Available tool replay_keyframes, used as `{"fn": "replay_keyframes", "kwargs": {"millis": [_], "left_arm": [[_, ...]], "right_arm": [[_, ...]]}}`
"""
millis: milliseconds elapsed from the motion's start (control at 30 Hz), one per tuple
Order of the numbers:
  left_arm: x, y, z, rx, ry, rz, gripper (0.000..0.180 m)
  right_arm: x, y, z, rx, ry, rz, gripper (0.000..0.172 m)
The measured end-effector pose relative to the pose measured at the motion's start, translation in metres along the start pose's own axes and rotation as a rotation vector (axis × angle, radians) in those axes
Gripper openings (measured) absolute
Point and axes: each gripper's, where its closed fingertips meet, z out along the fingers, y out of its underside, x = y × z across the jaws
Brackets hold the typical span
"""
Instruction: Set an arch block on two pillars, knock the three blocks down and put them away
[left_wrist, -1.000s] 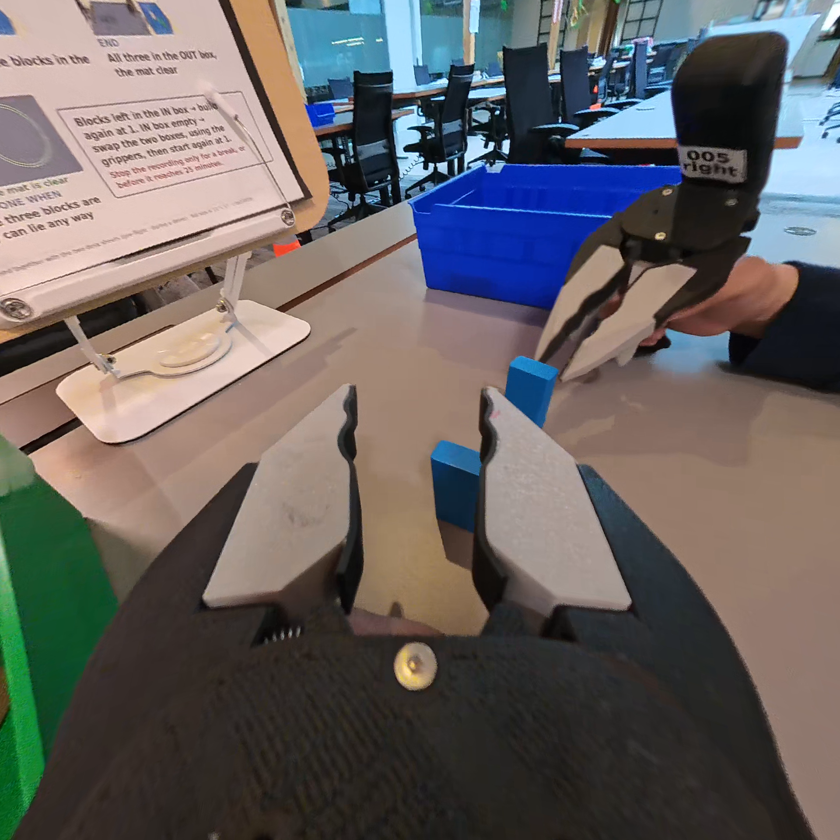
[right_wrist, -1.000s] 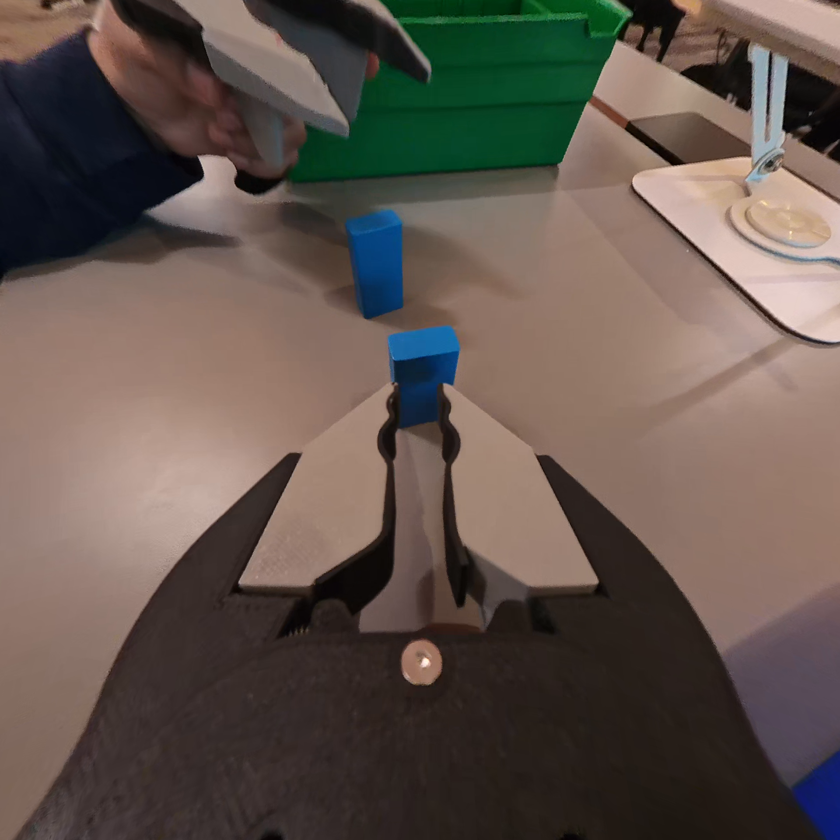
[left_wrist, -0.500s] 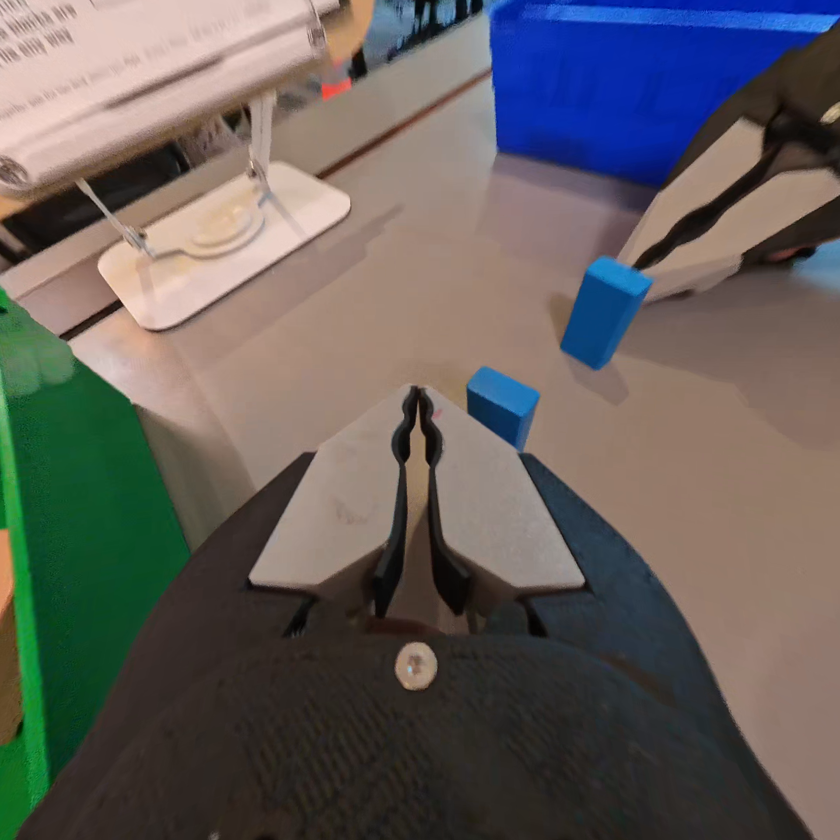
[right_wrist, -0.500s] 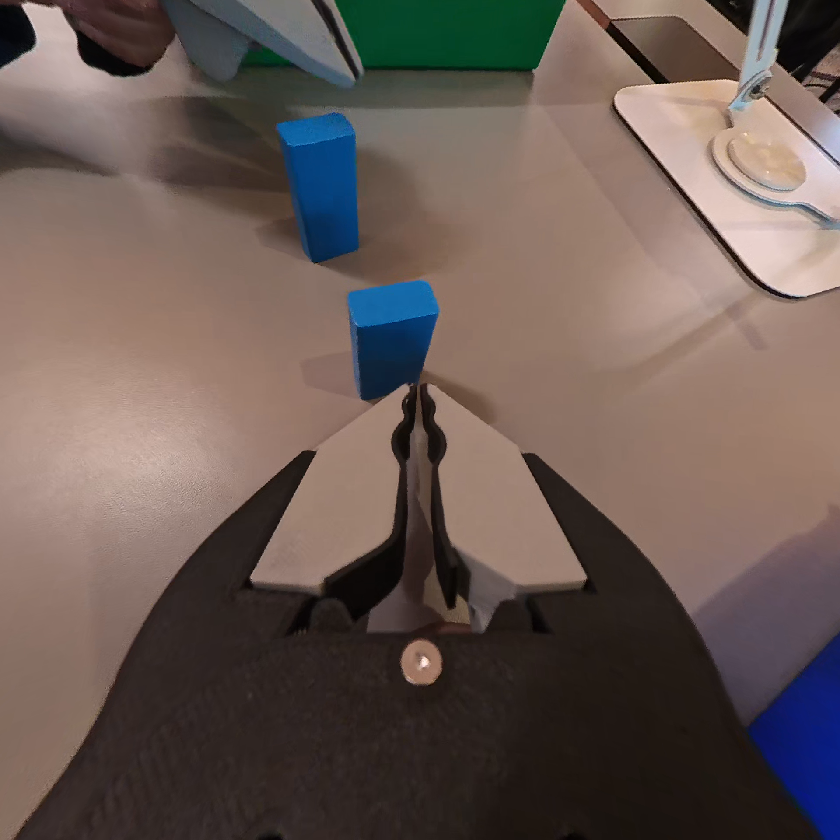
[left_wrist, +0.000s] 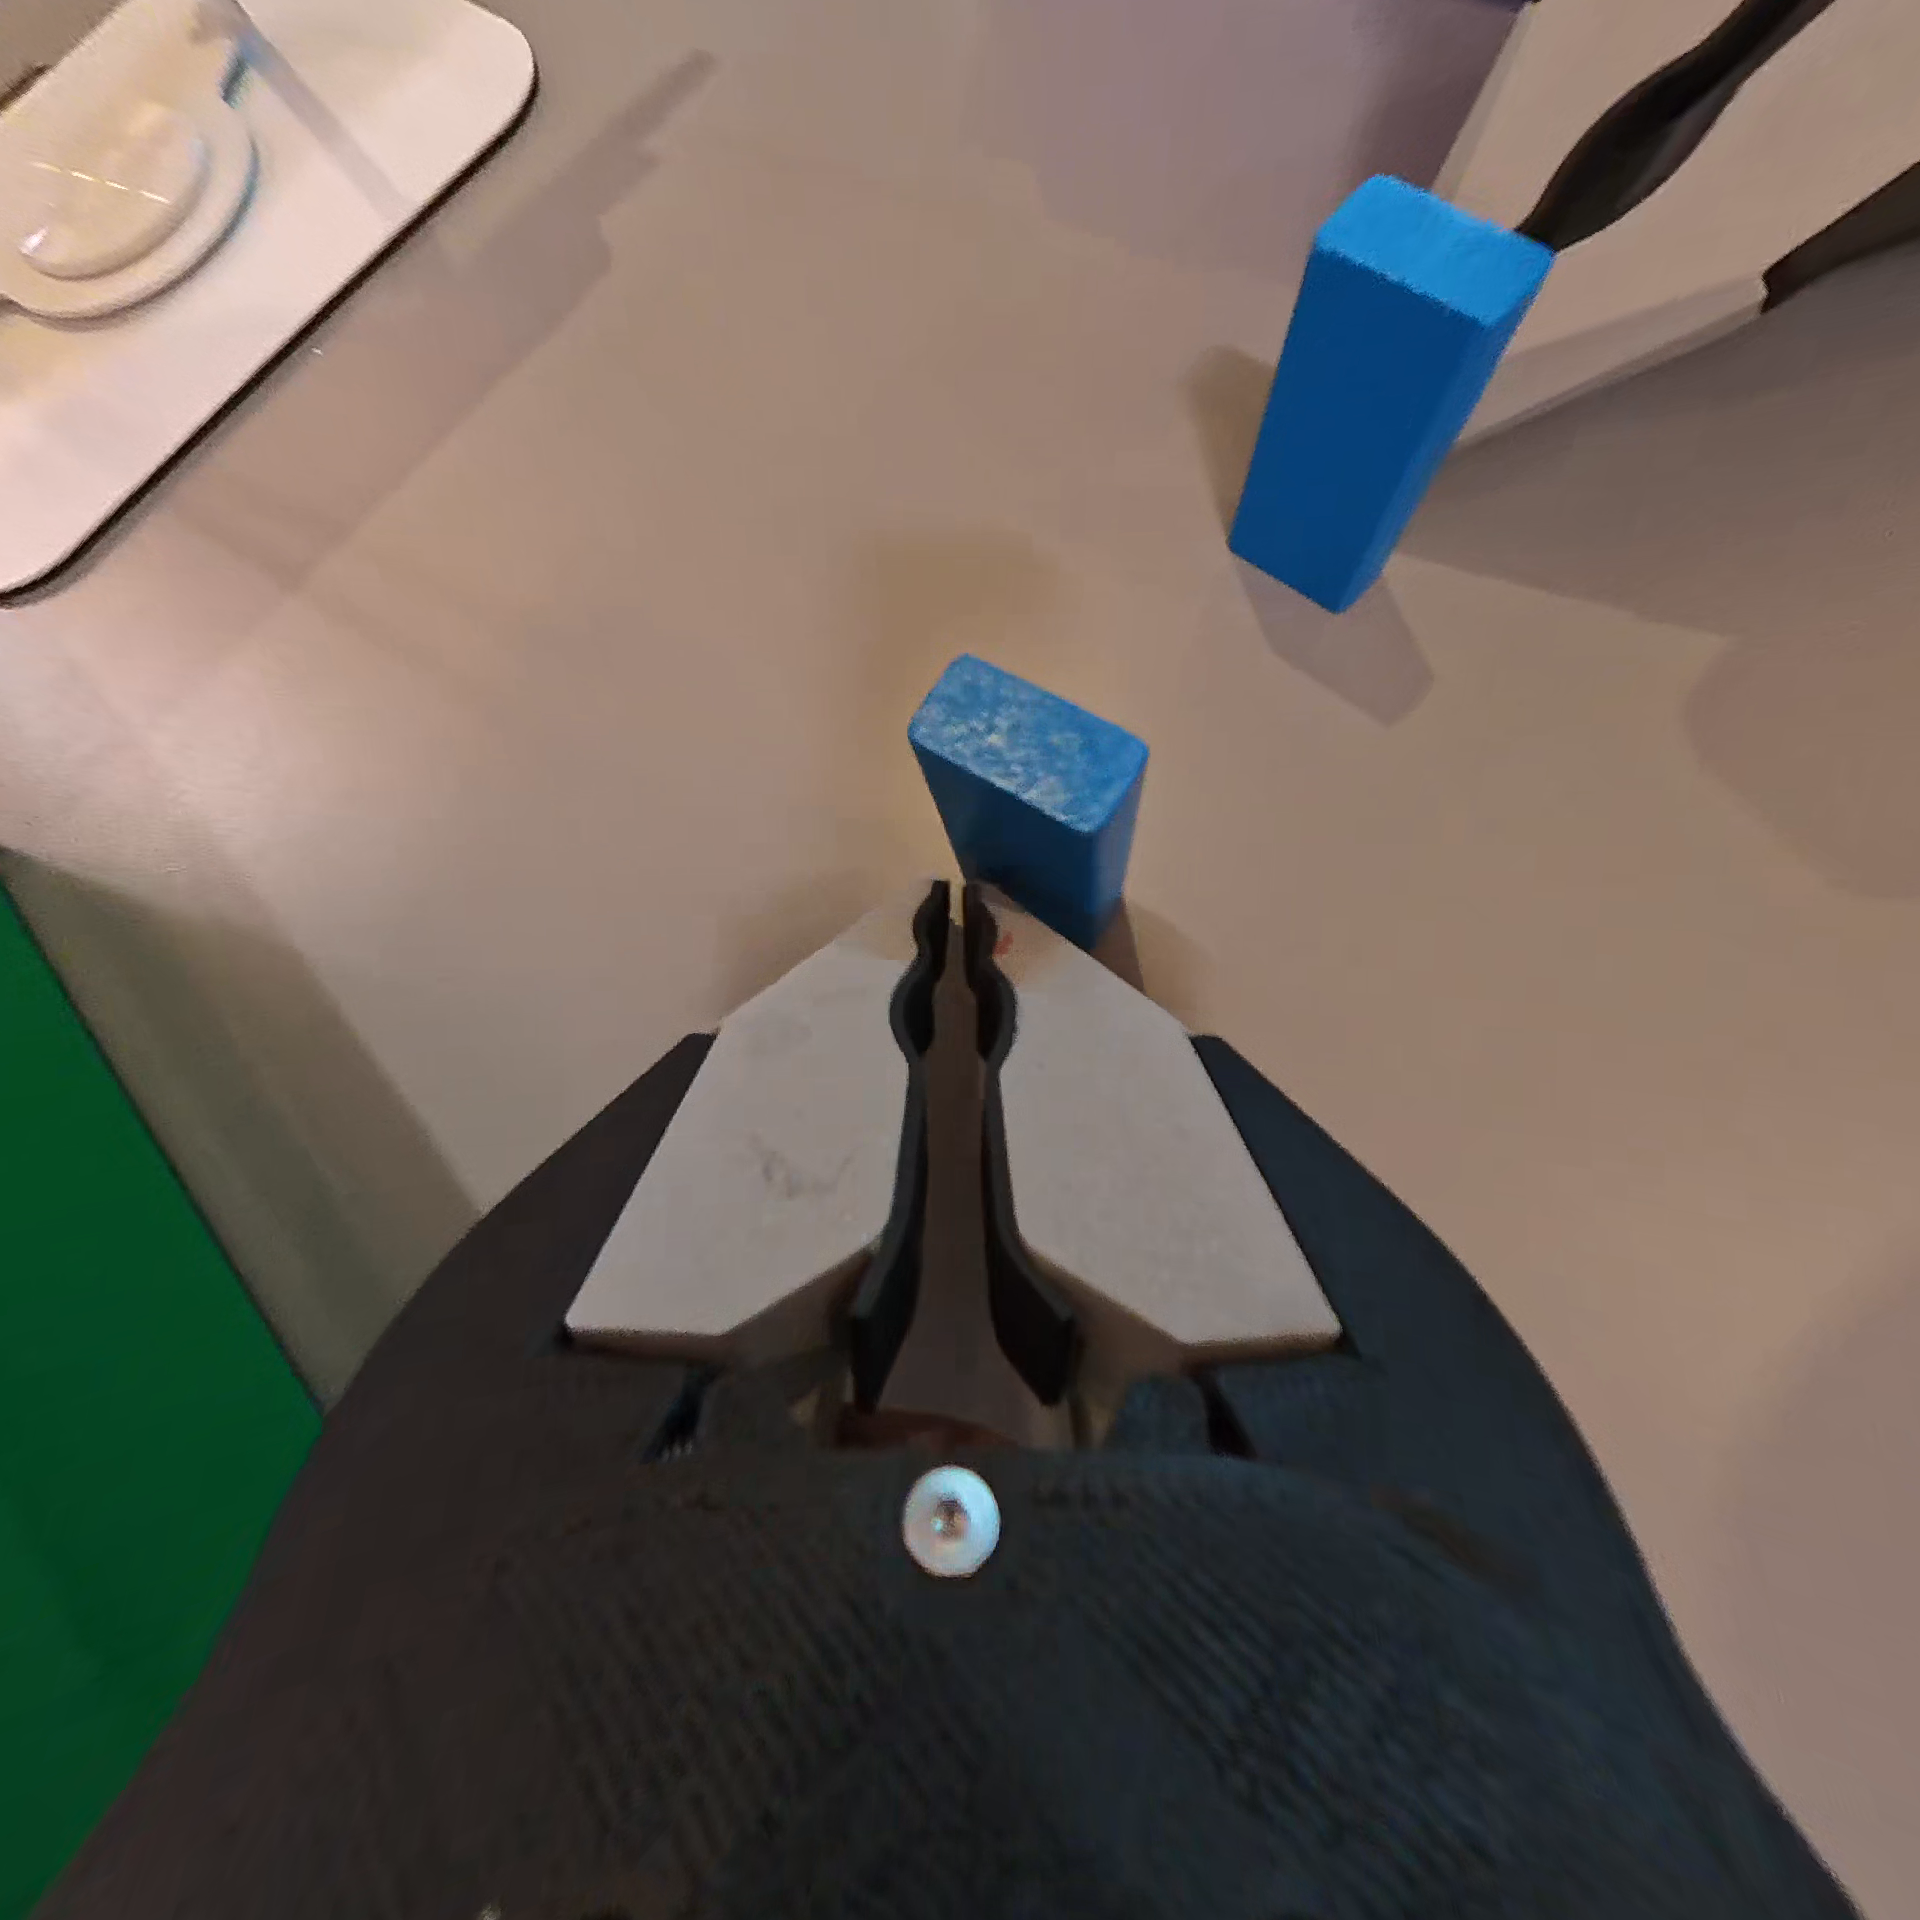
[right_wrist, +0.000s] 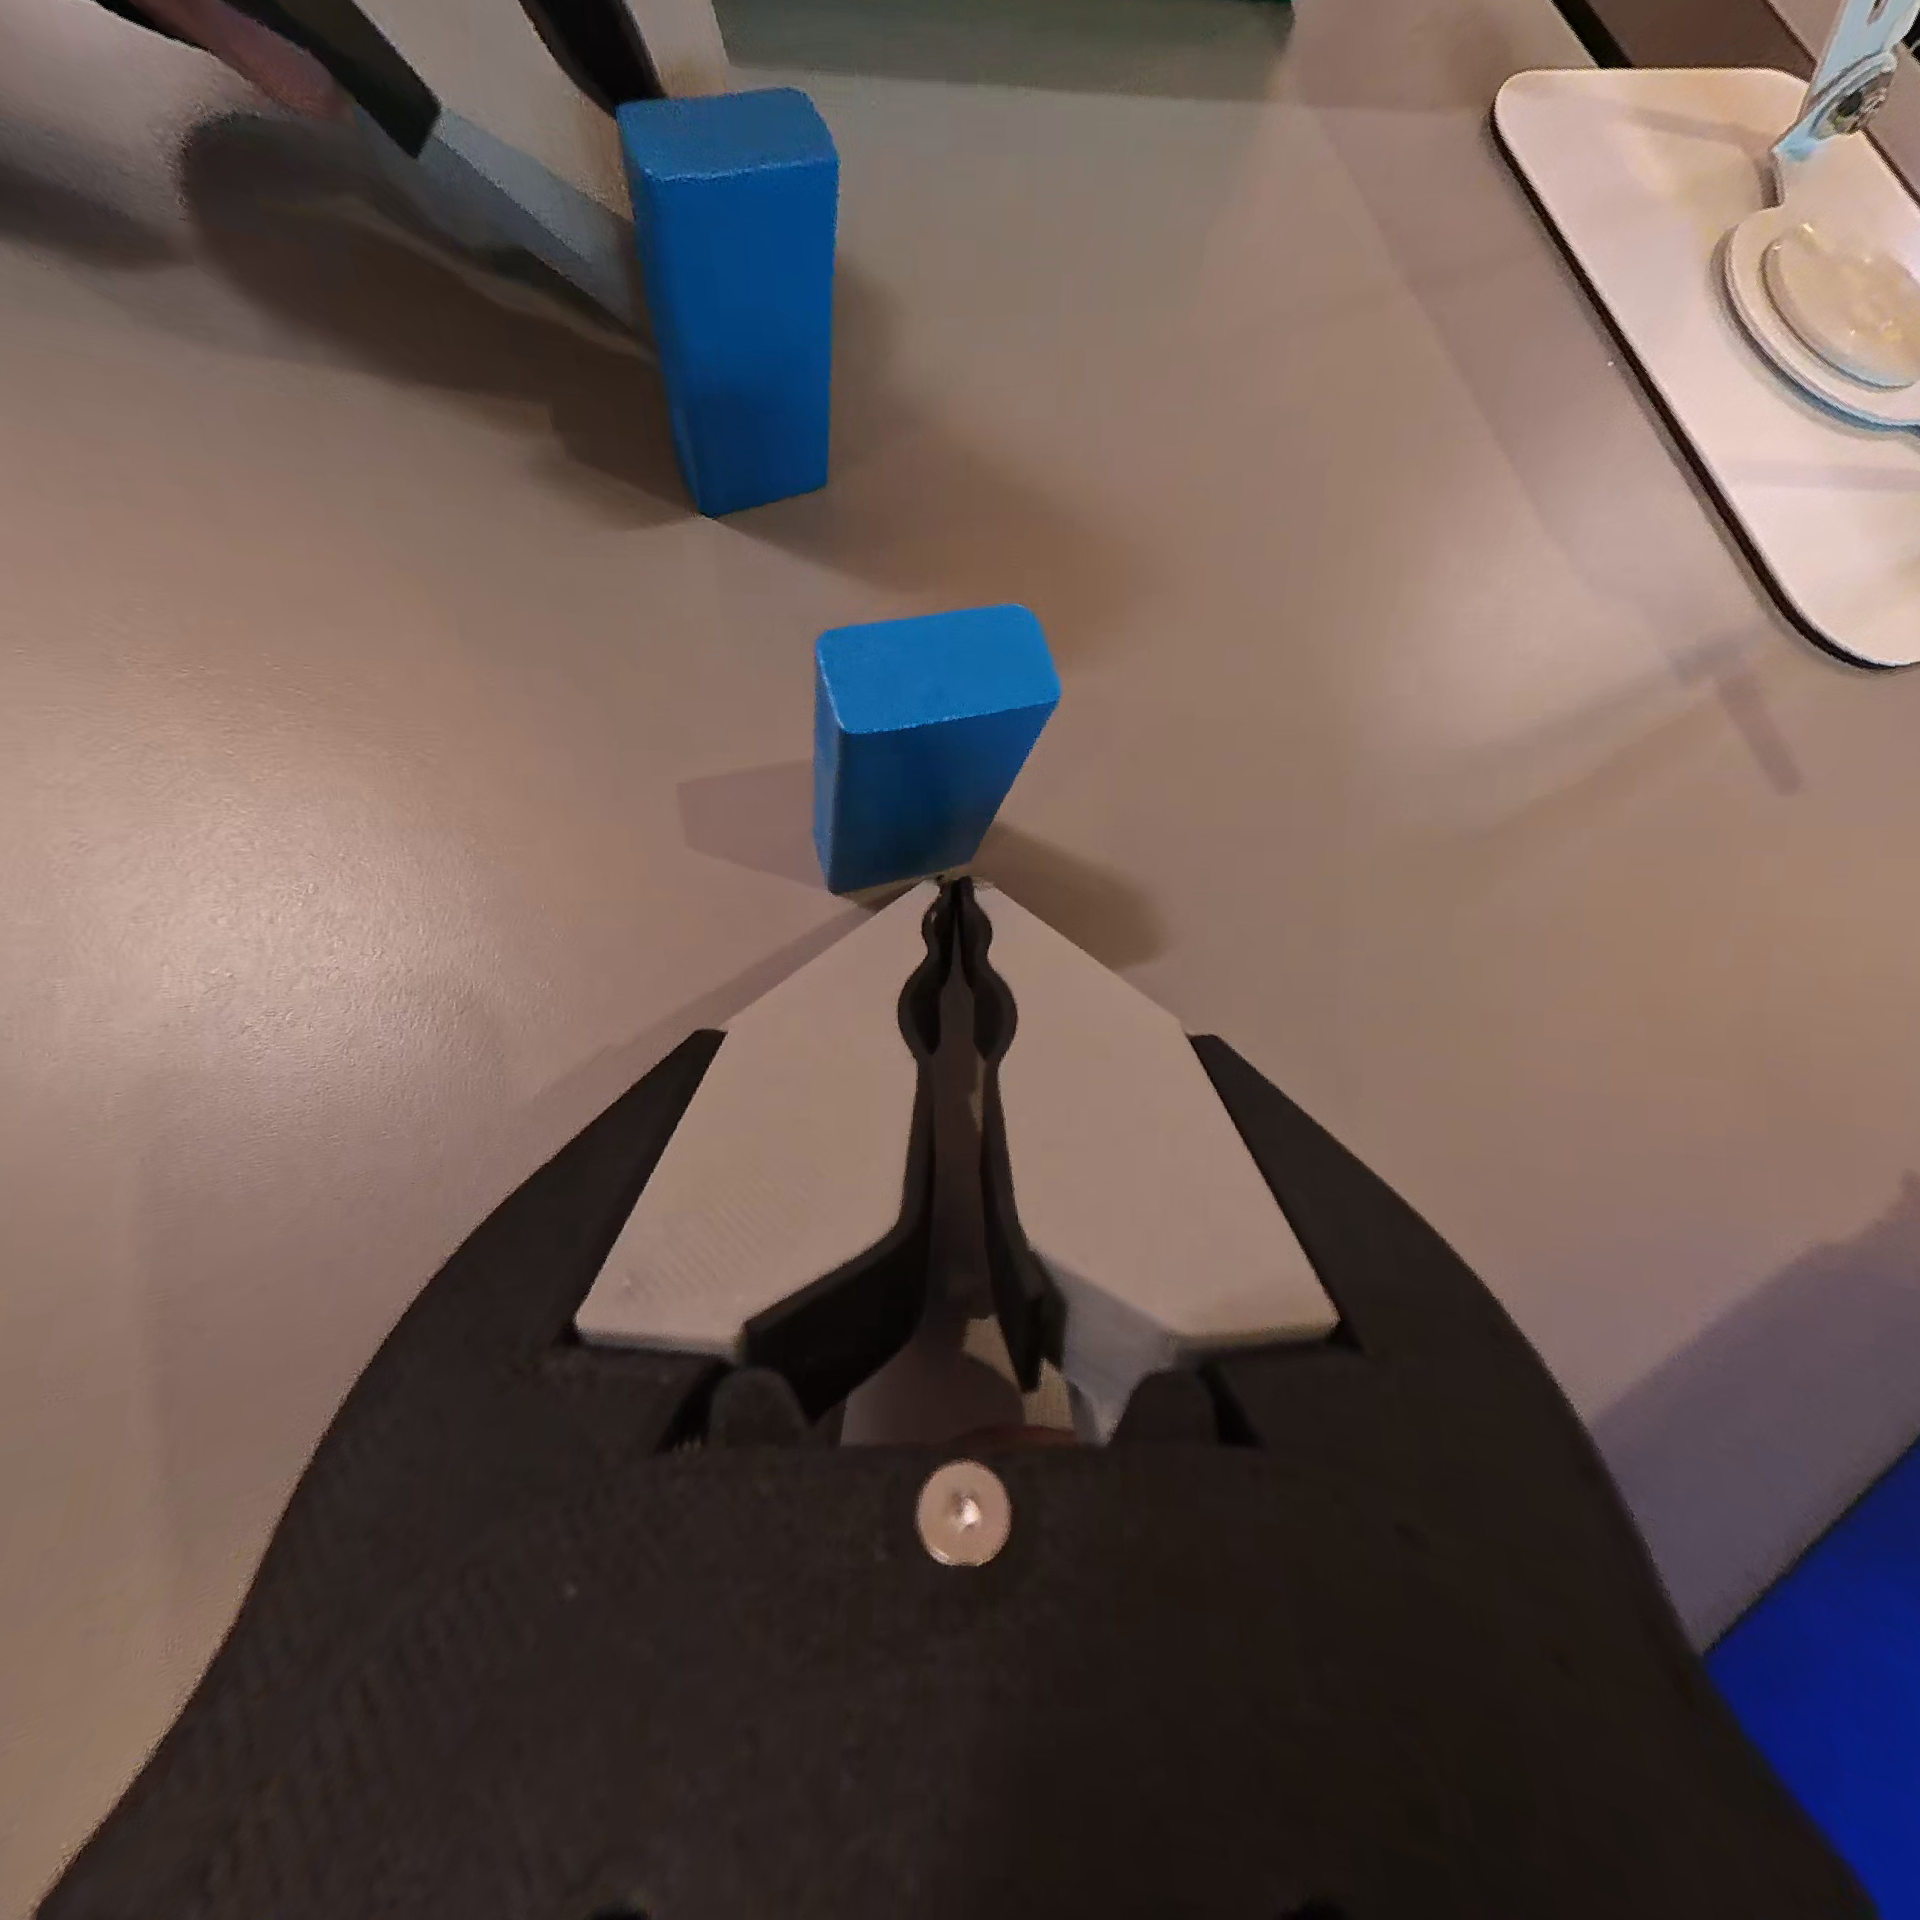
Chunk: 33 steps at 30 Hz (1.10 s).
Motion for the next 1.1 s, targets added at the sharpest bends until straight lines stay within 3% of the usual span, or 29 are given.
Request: {"fn": "replay_keyframes", "kwargs": {"millis": [567,1100], "left_arm": [[0.0006,0.0043,0.0029,-0.022,0.002,-0.035,0.006],[0.0088,0.0092,-0.0022,-0.026,0.059,-0.054,0.001]], "right_arm": [[0.0006,-0.0023,0.0061,-0.015,0.022,-0.026,0.000],[-0.0065,-0.0025,0.0037,-0.006,-0.007,-0.048,0.000]]}}
